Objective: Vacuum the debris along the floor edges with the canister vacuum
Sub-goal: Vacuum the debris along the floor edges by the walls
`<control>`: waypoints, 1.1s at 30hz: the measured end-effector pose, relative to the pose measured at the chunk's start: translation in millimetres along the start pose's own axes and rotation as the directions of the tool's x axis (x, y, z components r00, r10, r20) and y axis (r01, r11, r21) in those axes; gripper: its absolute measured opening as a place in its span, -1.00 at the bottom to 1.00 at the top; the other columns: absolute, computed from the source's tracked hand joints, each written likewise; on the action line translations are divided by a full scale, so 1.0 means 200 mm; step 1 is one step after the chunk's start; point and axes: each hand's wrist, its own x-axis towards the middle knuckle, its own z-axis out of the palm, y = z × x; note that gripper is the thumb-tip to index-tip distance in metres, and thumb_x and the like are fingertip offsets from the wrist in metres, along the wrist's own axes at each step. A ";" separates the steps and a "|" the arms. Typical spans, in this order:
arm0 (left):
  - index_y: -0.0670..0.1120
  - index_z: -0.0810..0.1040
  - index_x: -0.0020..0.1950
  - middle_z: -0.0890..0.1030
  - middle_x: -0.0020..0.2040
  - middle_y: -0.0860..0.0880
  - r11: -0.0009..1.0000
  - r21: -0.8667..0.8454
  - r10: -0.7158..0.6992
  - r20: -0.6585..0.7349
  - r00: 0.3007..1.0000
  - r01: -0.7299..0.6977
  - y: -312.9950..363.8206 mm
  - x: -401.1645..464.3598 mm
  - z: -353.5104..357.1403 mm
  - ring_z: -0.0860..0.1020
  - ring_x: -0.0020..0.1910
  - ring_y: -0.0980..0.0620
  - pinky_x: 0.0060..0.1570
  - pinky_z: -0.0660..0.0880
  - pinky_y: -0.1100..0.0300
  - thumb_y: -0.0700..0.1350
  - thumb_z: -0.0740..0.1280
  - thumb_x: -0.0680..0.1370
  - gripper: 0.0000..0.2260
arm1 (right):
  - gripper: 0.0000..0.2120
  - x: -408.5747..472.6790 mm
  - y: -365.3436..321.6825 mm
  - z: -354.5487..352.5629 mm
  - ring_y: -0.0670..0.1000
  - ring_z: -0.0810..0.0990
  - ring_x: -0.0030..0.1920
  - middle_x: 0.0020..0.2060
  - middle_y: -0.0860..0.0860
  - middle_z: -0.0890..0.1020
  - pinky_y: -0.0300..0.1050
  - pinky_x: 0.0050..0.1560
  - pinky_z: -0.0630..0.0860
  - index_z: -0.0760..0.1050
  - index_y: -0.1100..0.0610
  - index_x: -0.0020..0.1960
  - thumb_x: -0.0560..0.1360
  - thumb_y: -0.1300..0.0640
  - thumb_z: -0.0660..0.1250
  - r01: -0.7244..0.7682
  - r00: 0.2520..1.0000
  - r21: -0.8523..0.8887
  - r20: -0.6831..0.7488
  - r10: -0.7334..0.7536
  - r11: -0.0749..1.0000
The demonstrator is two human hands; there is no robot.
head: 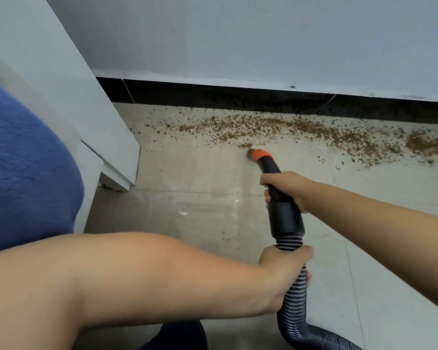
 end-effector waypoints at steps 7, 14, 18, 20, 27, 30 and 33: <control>-0.08 0.43 -0.19 0.52 -0.44 -0.04 0.995 0.094 -0.042 0.130 0.991 0.029 -0.09 -0.07 0.02 0.48 -0.52 0.08 -0.43 0.46 0.35 -0.12 0.36 0.49 -0.87 | -0.83 -0.08 0.16 -0.09 0.01 0.51 -0.55 -0.50 0.08 0.53 -0.14 -0.38 0.57 0.36 0.20 0.01 0.46 0.23 0.31 -0.054 0.998 0.091 -0.013 0.056 0.994; -0.07 0.45 -0.15 0.53 -0.35 -0.06 0.966 0.256 -0.078 0.221 0.972 0.019 -0.04 -0.04 0.10 0.51 -0.41 0.06 -0.28 0.51 0.24 -0.09 0.39 0.51 -0.85 | -0.79 -0.09 0.33 -0.37 0.01 0.49 -0.45 -0.54 0.06 0.51 -0.04 -0.13 0.54 0.34 0.17 0.07 0.48 0.21 0.30 -0.103 0.968 0.410 -0.168 0.186 0.906; -0.09 0.46 -0.14 0.53 -0.38 -0.06 0.983 0.185 -0.044 0.164 0.985 0.013 -0.03 -0.03 0.09 0.51 -0.47 0.07 -0.42 0.50 0.33 -0.10 0.39 0.51 -0.86 | -0.79 -0.07 0.22 -0.29 0.02 0.50 -0.54 -0.54 0.07 0.53 -0.09 -0.23 0.55 0.34 0.19 0.06 0.48 0.20 0.30 -0.081 0.989 0.268 -0.098 0.111 0.960; -0.10 0.46 -0.14 0.54 -0.40 -0.06 0.993 0.116 -0.014 0.094 0.996 0.003 -0.05 -0.03 0.05 0.50 -0.51 0.08 -0.44 0.49 0.33 -0.10 0.38 0.50 -0.87 | -0.80 -0.05 0.15 -0.17 0.02 0.50 -0.57 -0.54 0.08 0.53 -0.10 -0.28 0.56 0.34 0.21 0.05 0.47 0.21 0.30 -0.026 0.998 0.122 -0.048 0.032 0.992; -0.16 0.47 -0.02 0.57 -0.40 -0.09 0.999 -0.018 0.044 -0.145 0.988 -0.047 -0.02 0.01 -0.12 0.51 -0.52 0.07 -0.44 0.48 0.33 -0.05 0.32 0.53 -0.82 | -0.79 0.07 -0.06 0.25 0.01 0.50 -0.61 -0.45 0.13 0.53 -0.20 -0.52 0.50 0.35 0.27 0.04 0.46 0.27 0.32 0.129 0.989 -0.171 0.098 -0.113 0.977; -0.16 0.45 -0.04 0.57 -0.39 -0.11 0.997 -0.068 0.028 -0.178 0.984 -0.041 -0.01 0.00 -0.12 0.50 -0.53 0.06 -0.49 0.45 0.34 -0.03 0.31 0.54 -0.81 | -0.81 0.09 -0.10 0.33 0.02 0.52 -0.59 -0.55 0.08 0.55 -0.17 -0.49 0.52 0.36 0.25 0.00 0.45 0.25 0.32 0.159 0.976 -0.270 0.188 -0.110 0.949; -0.17 0.47 -0.03 0.58 -0.40 -0.10 0.993 -0.102 0.036 -0.218 0.975 -0.060 0.01 -0.01 -0.14 0.51 -0.51 0.04 -0.46 0.47 0.32 -0.01 0.31 0.54 -0.78 | -0.82 0.10 -0.13 0.40 0.02 0.52 -0.59 -0.59 0.05 0.54 -0.16 -0.48 0.53 0.35 0.24 -0.02 0.45 0.24 0.32 0.180 0.961 -0.329 0.260 -0.094 0.927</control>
